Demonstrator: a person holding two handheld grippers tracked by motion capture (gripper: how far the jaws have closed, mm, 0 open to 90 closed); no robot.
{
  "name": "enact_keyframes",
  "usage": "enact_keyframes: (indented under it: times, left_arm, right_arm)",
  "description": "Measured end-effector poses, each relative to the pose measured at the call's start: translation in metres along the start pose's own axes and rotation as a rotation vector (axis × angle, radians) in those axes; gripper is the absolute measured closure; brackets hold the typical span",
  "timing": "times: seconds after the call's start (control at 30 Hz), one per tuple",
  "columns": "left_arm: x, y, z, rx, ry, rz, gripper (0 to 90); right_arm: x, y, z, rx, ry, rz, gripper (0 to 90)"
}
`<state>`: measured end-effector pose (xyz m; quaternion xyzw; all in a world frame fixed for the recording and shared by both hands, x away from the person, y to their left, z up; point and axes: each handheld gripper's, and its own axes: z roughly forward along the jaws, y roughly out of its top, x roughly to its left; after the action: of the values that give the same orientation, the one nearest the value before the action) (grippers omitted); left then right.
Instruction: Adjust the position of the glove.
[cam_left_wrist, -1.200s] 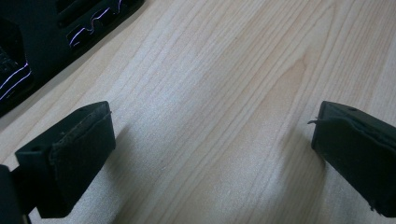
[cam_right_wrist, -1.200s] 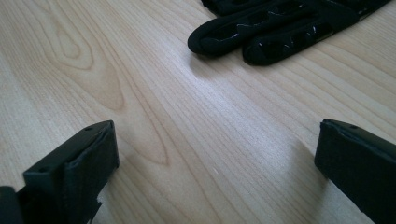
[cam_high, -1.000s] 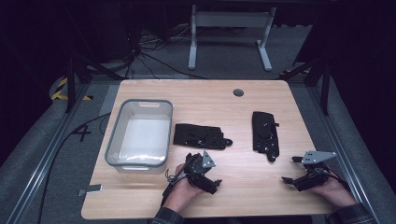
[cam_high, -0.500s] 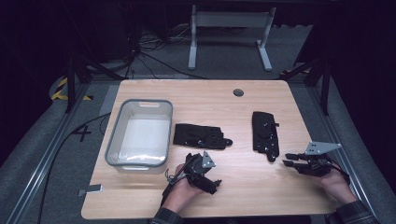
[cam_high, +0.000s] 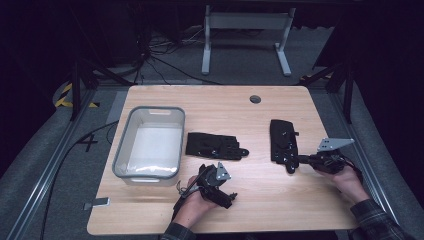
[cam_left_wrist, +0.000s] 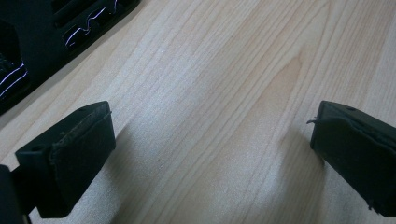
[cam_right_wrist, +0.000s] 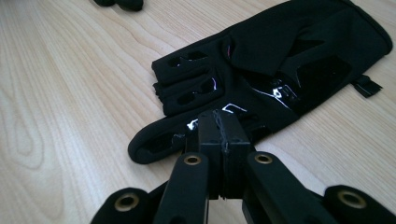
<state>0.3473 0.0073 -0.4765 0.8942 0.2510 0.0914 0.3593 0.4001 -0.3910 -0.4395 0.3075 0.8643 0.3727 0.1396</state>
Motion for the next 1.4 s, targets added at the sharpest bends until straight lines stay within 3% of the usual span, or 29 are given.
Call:
enact_keyframes:
  times: [0.17, 0.33, 0.8, 1.13, 1.3, 1.4]
  left_arm:
    - [0.0, 0.0, 0.0, -0.001, -0.001, 0.0, 0.2]
    - [0.0, 0.0, 0.0, -0.001, -0.001, 0.0, 0.2]
    - [0.0, 0.0, 0.0, -0.001, 0.0, 0.0, 0.2]
    - [0.0, 0.0, 0.0, 0.0, 0.0, -0.001, 0.2]
    - [0.0, 0.0, 0.0, 0.0, -0.001, -0.001, 0.2]
    - [0.0, 0.0, 0.0, 0.0, -0.001, -0.002, 0.2]
  right_arm:
    - [-0.002, 0.0, 0.01, 0.041, -0.01, -0.003, 90.0]
    - [0.0, -0.001, 0.015, 0.05, 0.013, 0.002, 90.0]
    - [0.036, 0.011, 0.03, 0.053, 0.138, -0.08, 90.0]
    - [0.062, 0.021, 0.042, 0.056, 0.203, -0.149, 90.0]
    - [0.058, 0.022, 0.036, 0.045, 0.213, -0.141, 89.9]
    - [0.046, 0.026, 0.024, 0.009, 0.168, -0.126, 89.9]
